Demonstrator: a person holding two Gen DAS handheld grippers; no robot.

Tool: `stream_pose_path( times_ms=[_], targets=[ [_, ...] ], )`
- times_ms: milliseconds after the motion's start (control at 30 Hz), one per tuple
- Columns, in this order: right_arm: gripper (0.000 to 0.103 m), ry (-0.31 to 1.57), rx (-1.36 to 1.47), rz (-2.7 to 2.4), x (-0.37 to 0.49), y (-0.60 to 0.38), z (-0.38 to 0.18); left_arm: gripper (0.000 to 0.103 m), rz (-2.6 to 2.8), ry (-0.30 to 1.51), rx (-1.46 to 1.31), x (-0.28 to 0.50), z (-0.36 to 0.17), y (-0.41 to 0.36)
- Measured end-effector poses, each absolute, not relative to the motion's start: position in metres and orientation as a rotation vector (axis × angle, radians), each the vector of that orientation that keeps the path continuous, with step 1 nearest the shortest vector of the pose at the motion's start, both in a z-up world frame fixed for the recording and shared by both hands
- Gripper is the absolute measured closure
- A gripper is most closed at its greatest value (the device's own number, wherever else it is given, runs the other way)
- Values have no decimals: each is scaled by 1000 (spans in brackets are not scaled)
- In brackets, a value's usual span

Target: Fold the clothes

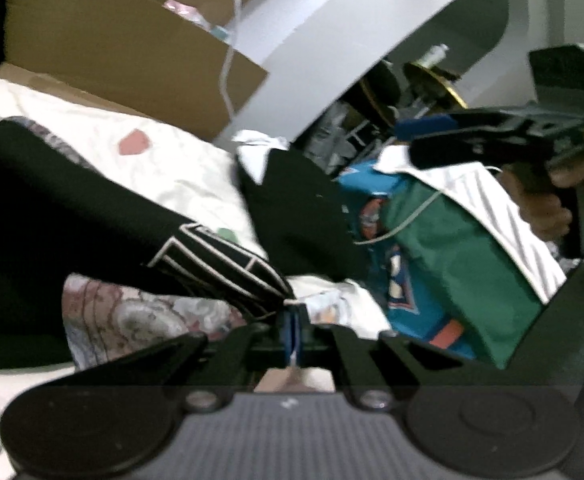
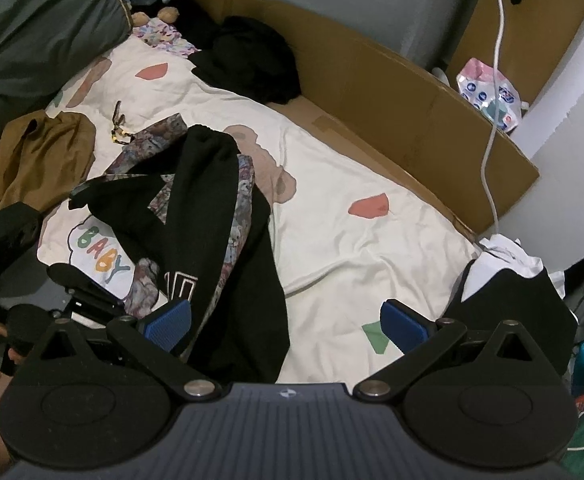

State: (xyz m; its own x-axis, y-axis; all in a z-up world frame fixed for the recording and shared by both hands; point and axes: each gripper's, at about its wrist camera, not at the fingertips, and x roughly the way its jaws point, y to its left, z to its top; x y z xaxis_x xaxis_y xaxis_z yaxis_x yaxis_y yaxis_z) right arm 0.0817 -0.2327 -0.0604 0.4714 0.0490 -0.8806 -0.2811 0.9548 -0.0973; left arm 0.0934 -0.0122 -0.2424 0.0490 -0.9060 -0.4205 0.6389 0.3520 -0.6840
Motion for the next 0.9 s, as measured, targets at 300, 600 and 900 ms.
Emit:
stream_pose_path(
  times_ms=[300, 600, 900],
  targets=[
    [0, 1071, -209, 197, 80, -249, -61, 101, -1408, 1026, -256, 44, -254, -62],
    [0, 1072, -185, 226, 78, -249, -58, 58, -1402, 1091, -119, 32, -270, -66],
    [0, 1079, -215, 228, 87, -242, -67, 42, -1181, 946, -161, 92, -243, -23]
  ],
)
